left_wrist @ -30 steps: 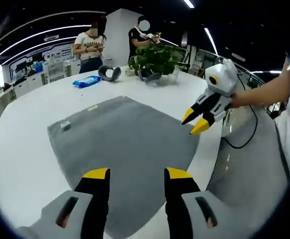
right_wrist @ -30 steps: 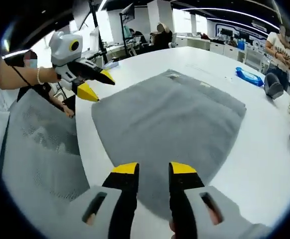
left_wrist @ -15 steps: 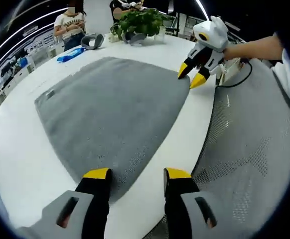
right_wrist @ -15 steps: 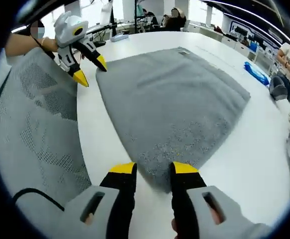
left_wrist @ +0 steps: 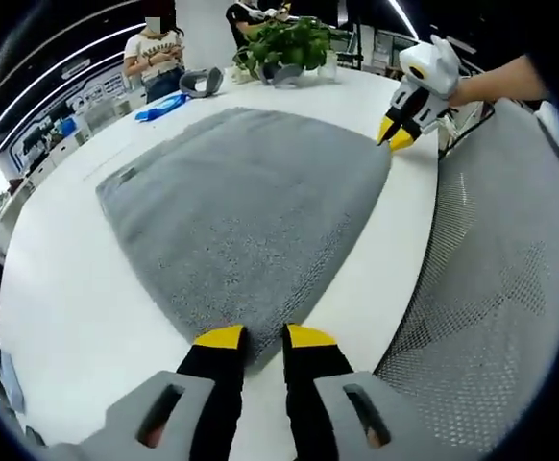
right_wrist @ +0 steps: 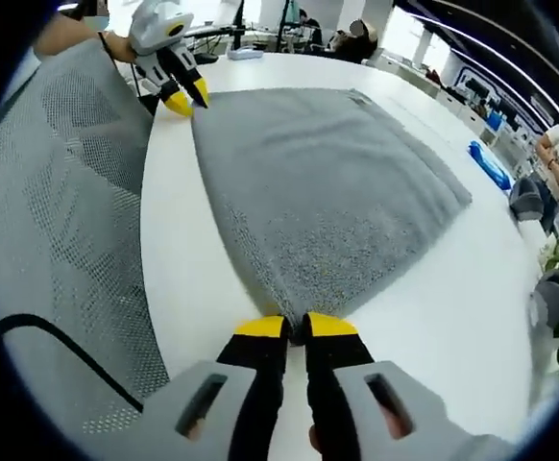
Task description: Fold the towel on the table until its edges align and the towel forms a compact rectangular stack.
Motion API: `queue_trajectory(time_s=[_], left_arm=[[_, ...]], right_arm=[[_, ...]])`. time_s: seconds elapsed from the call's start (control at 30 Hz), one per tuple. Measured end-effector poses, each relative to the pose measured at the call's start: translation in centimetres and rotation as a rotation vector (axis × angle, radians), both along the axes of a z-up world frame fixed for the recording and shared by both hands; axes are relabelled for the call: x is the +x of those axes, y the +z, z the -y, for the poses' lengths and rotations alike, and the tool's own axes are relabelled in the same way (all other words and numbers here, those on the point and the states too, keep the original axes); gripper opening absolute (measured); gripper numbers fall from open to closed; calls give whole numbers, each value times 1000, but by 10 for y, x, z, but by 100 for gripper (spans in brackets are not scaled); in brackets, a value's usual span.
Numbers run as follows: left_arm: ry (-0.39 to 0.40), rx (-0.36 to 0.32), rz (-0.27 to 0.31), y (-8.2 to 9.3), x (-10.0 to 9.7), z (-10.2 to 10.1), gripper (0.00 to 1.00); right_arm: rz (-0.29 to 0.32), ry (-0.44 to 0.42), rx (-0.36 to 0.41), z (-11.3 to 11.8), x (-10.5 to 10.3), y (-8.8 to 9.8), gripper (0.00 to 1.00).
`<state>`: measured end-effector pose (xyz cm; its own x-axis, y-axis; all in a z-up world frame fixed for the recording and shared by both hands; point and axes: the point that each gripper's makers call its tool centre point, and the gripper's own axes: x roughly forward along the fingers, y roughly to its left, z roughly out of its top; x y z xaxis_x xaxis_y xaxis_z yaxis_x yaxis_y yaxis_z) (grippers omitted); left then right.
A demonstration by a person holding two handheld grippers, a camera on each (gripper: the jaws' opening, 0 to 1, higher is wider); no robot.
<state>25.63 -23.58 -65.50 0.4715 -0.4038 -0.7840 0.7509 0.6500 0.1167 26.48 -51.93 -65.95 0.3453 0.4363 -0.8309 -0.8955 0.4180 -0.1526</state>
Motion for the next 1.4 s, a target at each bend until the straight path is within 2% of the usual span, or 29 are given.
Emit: queue_trajectory(time_s=[0.1, 0.17, 0.3, 0.37, 0.67, 0.8, 1.1, 1.4], left_arm=[[-5, 20, -15, 0, 0, 0, 9], [-28, 56, -23, 2, -2, -2, 5], [-27, 76, -31, 16, -6, 0, 3], [-20, 66, -6, 28, -5, 1, 3], [62, 5, 1, 68, -11, -1, 3], [81, 1, 5, 82, -15, 0, 3], [77, 12, 79, 117, -22, 2, 3], [113, -12, 70, 143, -24, 0, 3]], right_arm=[[-25, -18, -8, -1, 1, 0, 2], [-41, -15, -9, -1, 0, 2, 1], [-57, -27, -2, -1, 0, 17, 0], [-45, -32, 3, -1, 0, 26, 0], [-29, -78, 73, -1, -5, 66, 0], [-14, -95, 94, -2, -8, 82, 0], [25, -133, 126, 0, -11, 112, 0], [43, -133, 133, -2, -15, 133, 0]])
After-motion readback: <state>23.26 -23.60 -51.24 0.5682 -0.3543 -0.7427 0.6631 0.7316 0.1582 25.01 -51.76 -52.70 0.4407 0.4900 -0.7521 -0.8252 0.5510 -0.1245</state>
